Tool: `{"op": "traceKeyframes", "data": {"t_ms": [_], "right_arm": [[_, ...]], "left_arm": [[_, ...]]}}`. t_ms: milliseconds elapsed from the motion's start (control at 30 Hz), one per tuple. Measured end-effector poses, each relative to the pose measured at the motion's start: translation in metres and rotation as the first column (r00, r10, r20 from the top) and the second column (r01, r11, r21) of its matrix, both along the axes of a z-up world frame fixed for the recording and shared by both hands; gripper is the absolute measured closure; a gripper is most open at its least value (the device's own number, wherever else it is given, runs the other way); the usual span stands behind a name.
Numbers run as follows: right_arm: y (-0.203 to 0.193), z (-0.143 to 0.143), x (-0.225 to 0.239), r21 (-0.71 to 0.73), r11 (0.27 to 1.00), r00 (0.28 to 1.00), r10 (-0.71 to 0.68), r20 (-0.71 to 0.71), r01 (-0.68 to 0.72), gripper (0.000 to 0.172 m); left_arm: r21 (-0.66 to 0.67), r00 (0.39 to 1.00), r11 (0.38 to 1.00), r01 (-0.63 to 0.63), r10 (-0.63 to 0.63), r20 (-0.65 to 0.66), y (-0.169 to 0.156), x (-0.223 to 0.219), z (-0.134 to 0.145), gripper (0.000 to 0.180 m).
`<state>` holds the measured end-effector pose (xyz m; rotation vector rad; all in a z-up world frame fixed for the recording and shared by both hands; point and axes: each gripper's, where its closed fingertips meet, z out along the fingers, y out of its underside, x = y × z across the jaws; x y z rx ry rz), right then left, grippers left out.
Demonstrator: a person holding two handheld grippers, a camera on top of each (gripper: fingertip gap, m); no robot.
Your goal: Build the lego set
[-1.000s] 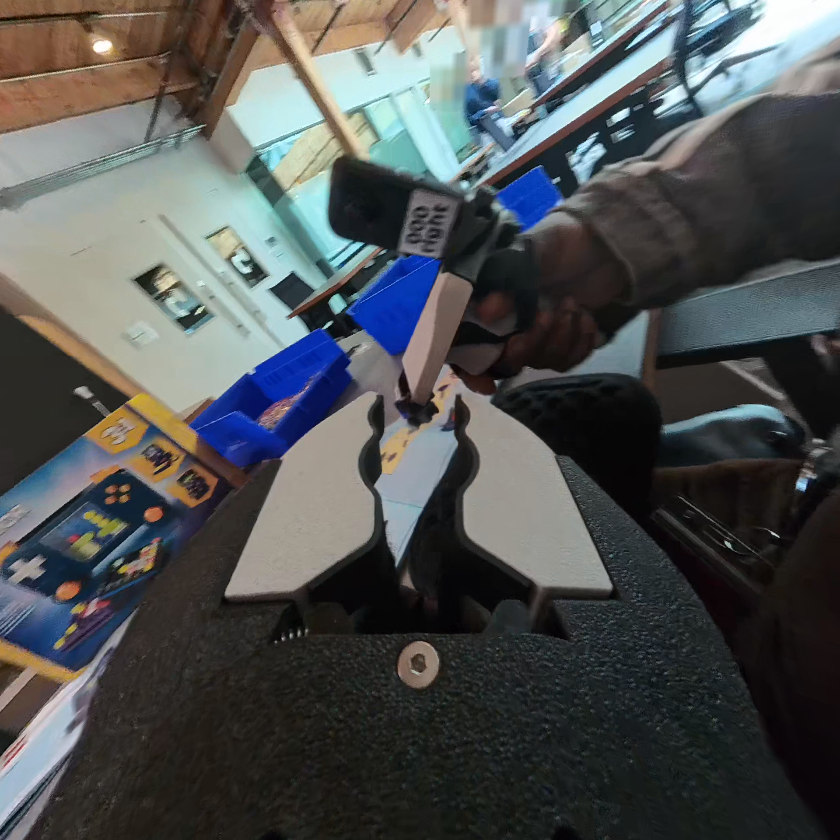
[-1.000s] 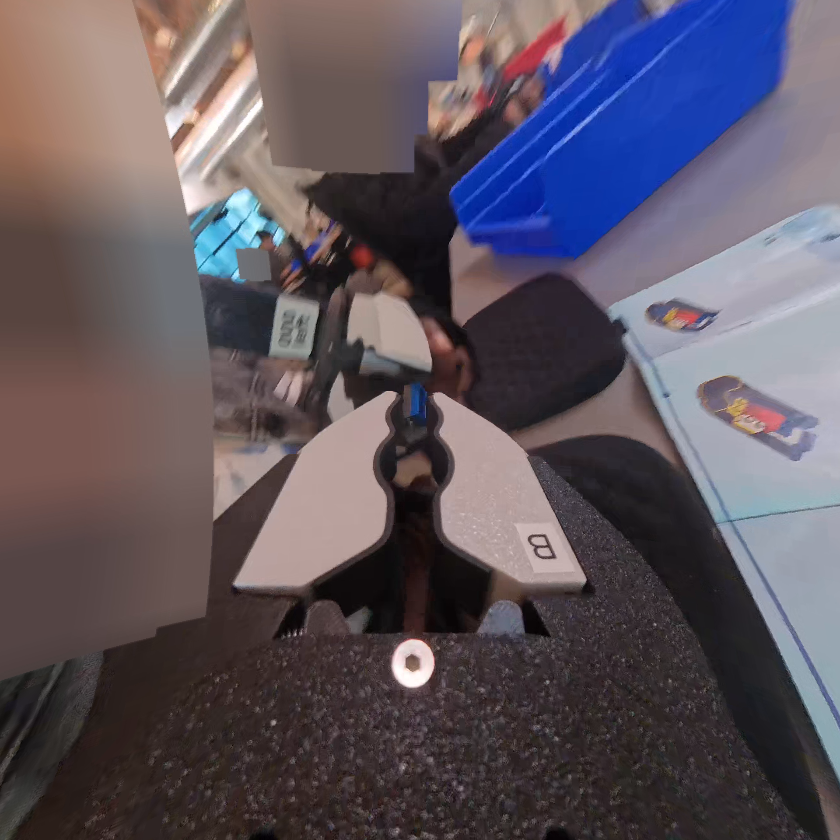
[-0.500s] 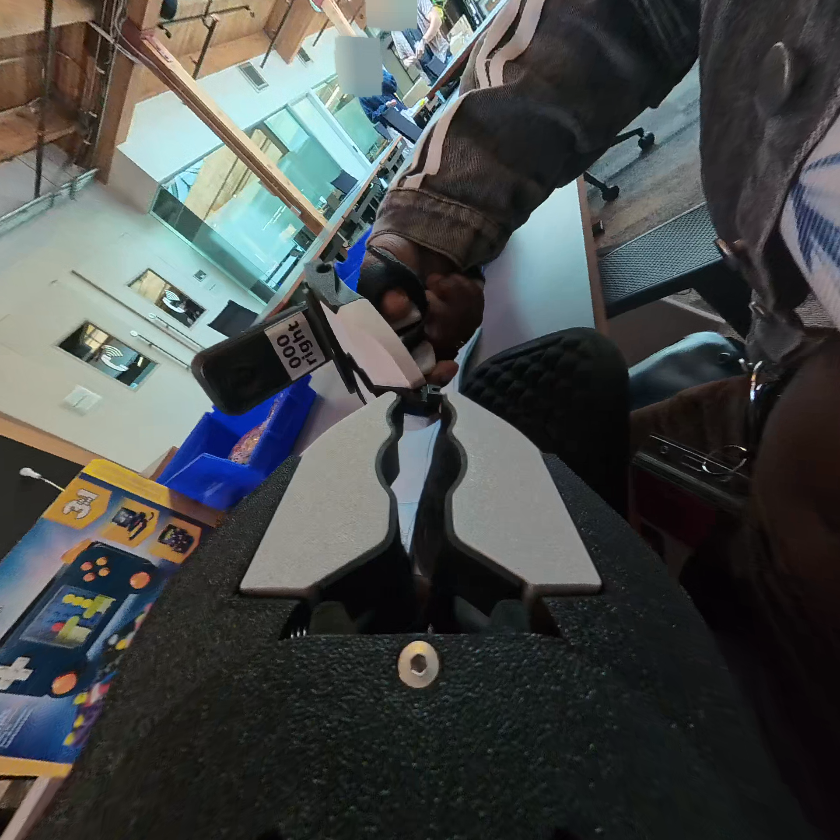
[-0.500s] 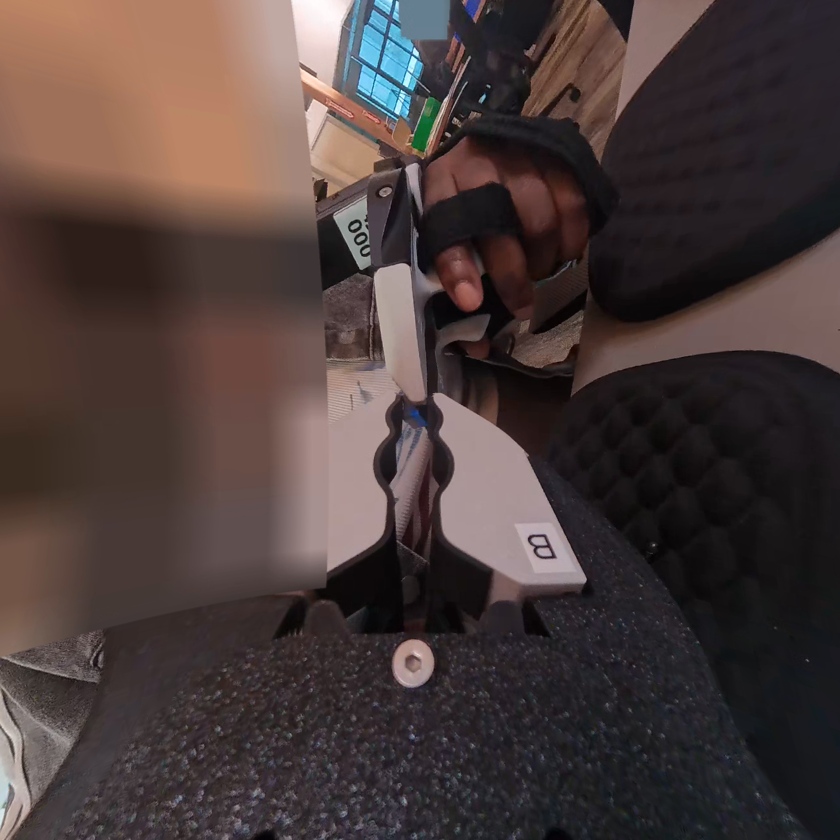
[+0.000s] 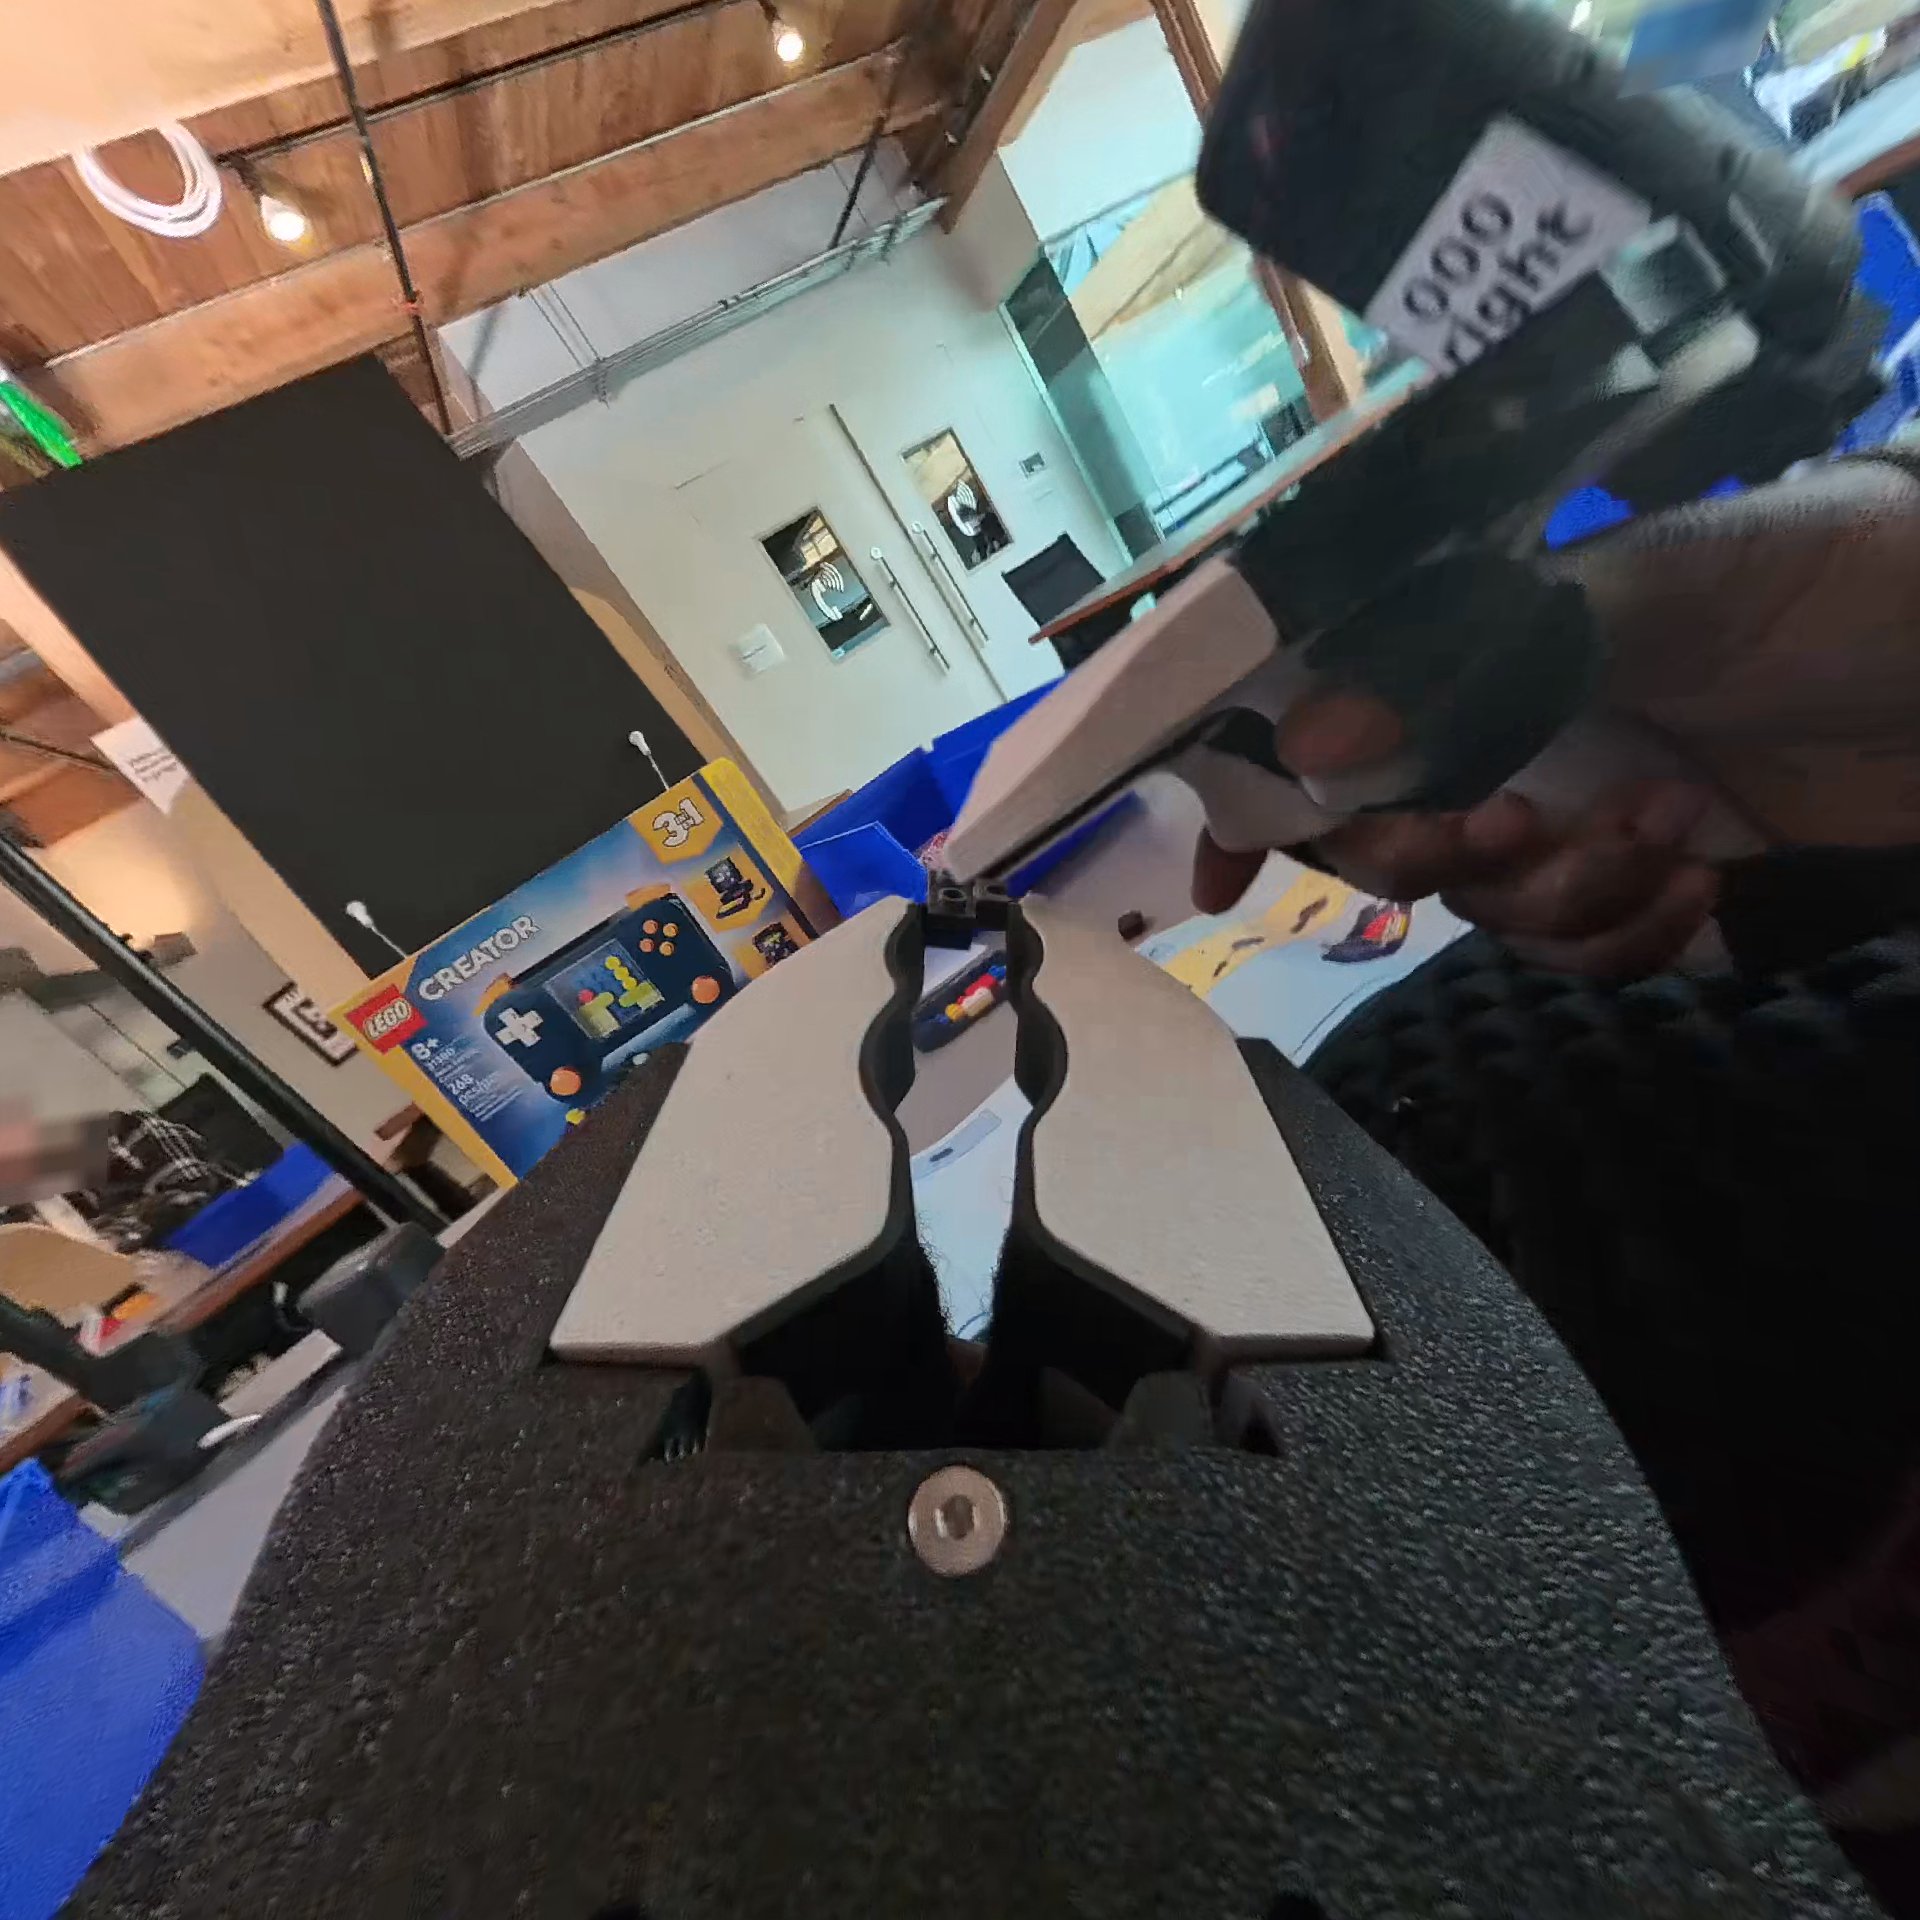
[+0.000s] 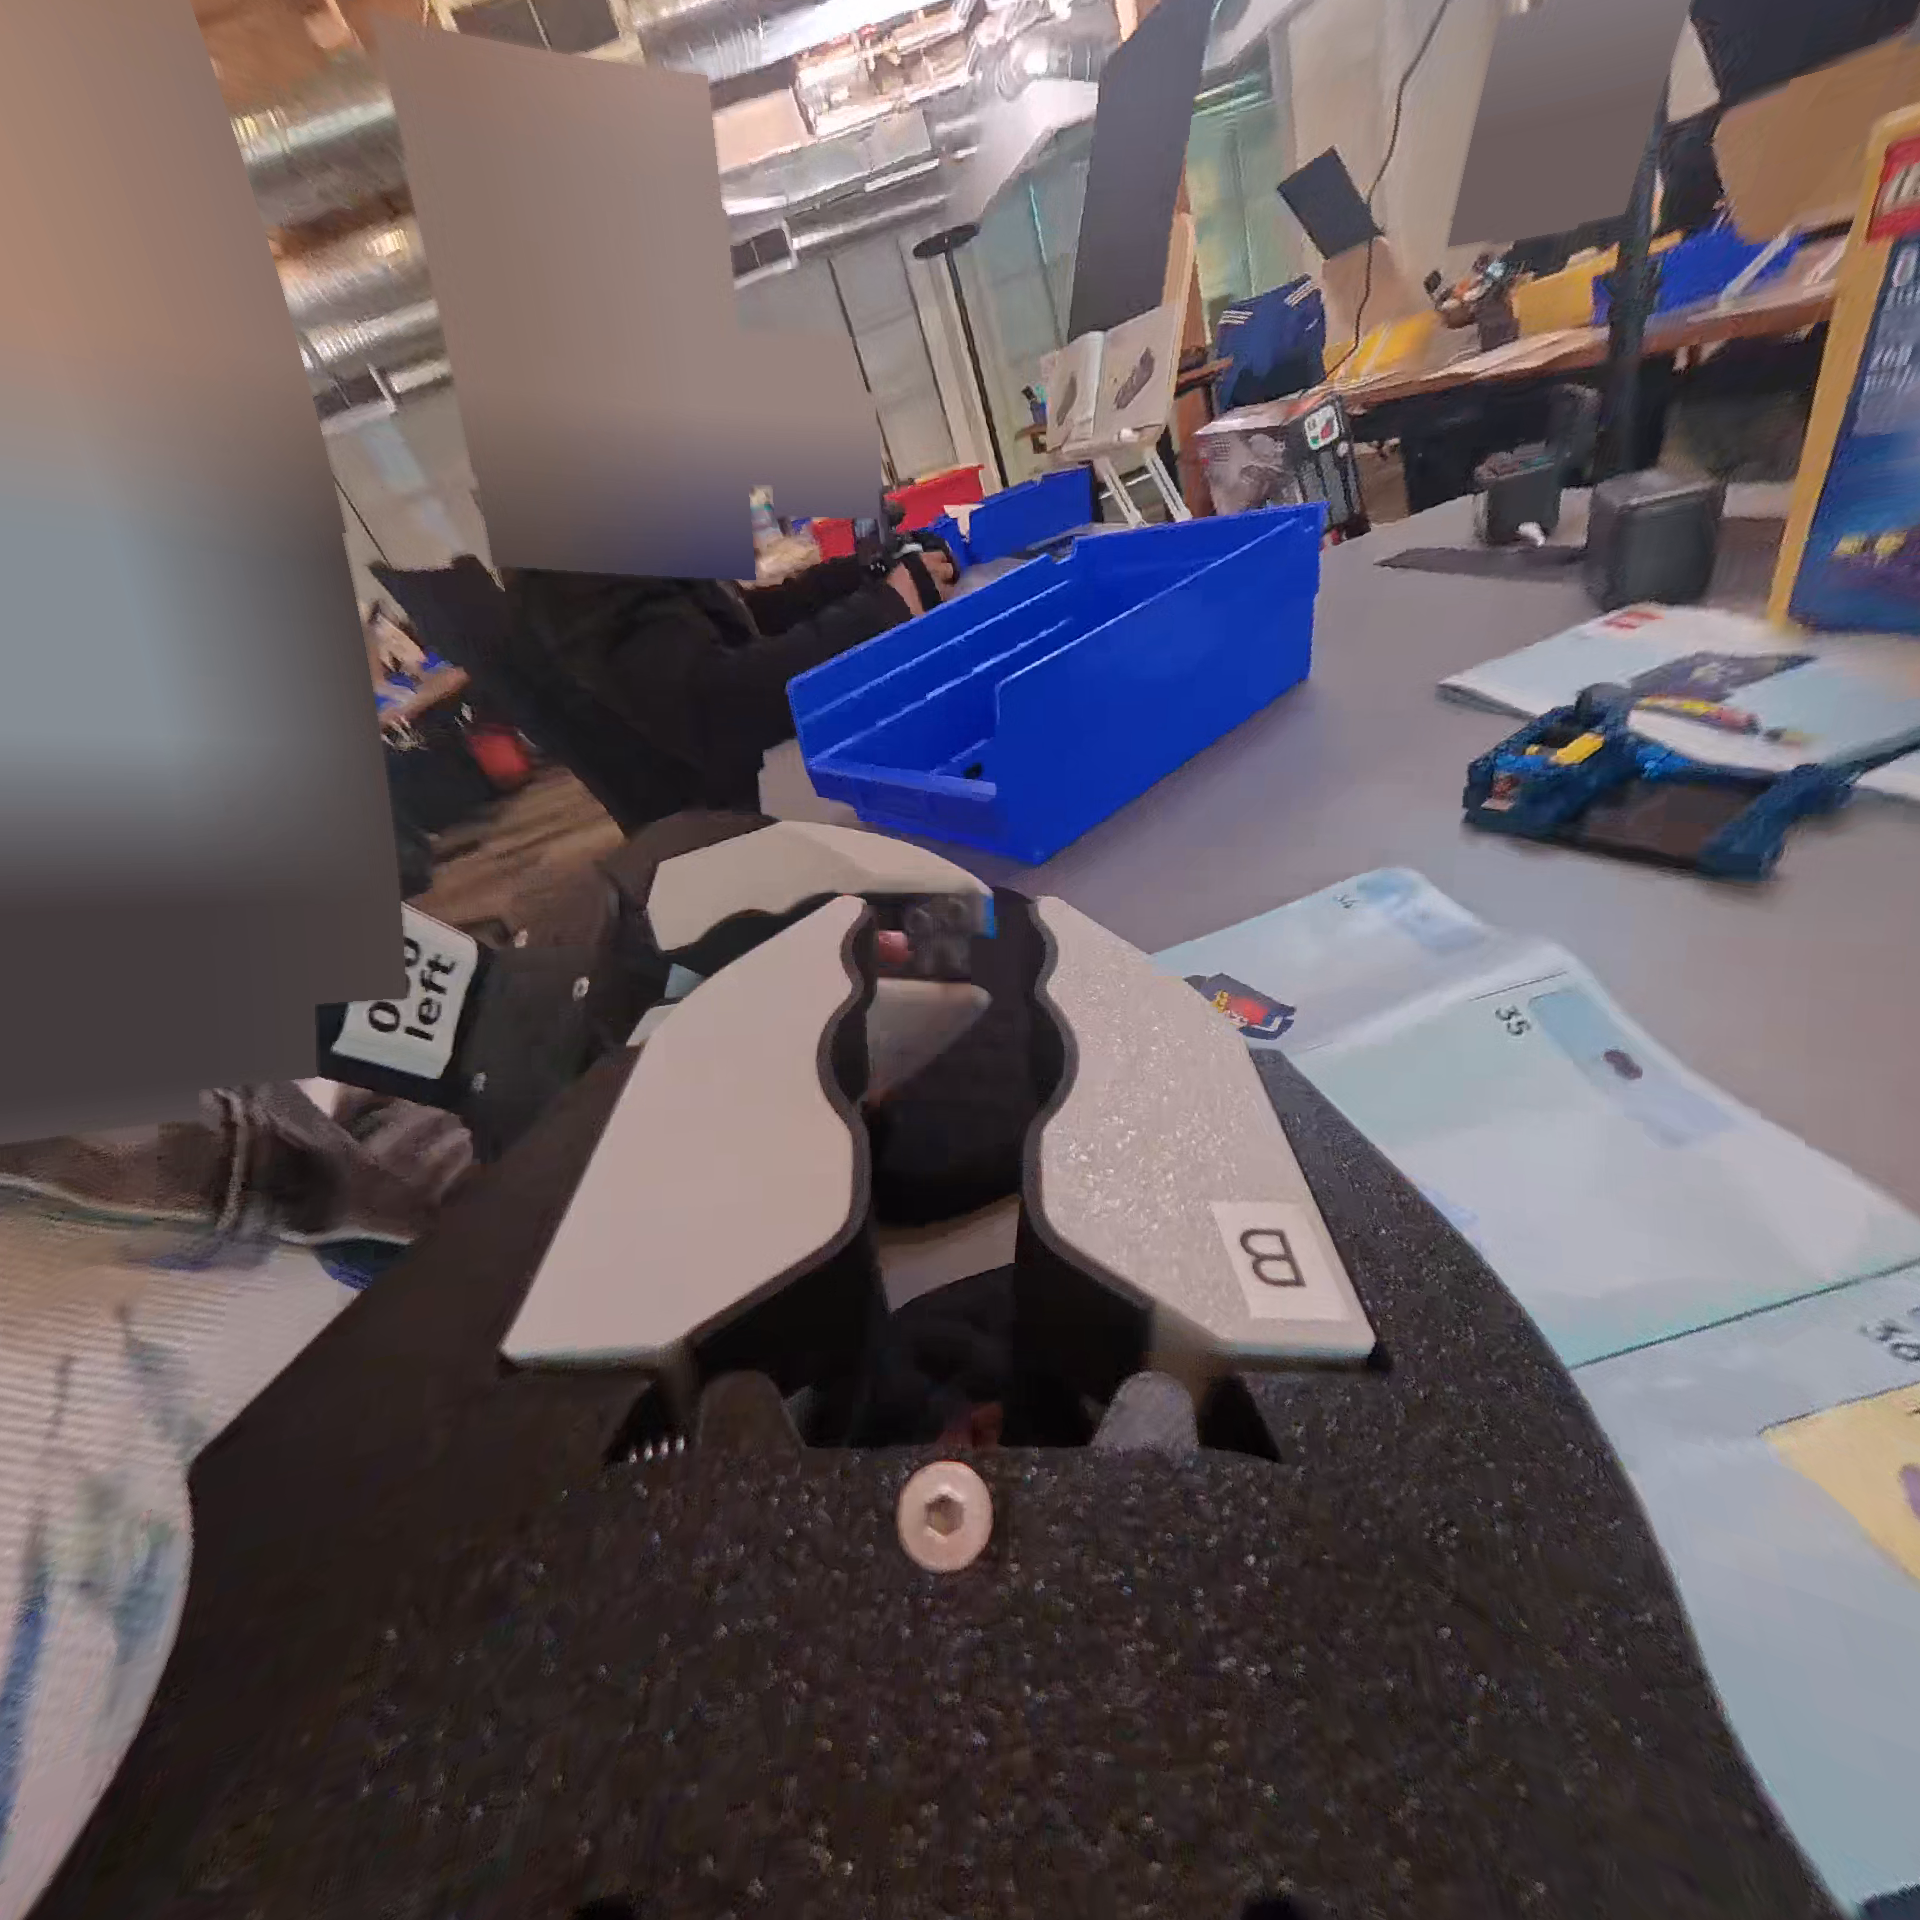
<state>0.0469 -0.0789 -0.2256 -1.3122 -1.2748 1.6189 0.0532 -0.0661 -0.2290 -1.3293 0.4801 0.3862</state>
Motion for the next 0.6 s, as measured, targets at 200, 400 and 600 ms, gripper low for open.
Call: {"op": "traceKeyframes", "data": {"t_ms": [200, 400, 600], "right_arm": [[-0.002, -0.017, 0.003, 0.178, 0.984, 0.988, -0.028, 0.15, 0.001, 0.154], [-0.001, -0.031, 0.017, 0.228, 0.96, 0.961, 0.1, 0.256, -0.161, 0.156], [-0.004, -0.046, 0.033, 0.532, 0.72, 0.86, 0.178, 0.478, -0.445, 0.156]], "left_arm": [[-0.026, 0.994, 0.999, -0.045, 0.042, -0.098, 0.0, 0.005, -0.01, 0.166], [-0.196, 0.973, 0.97, 0.145, -0.175, -0.148, -0.002, 0.027, -0.031, 0.144], [-0.373, 0.906, 0.826, 0.423, -0.394, 0.157, -0.016, 0.027, -0.034, 0.155]]}}
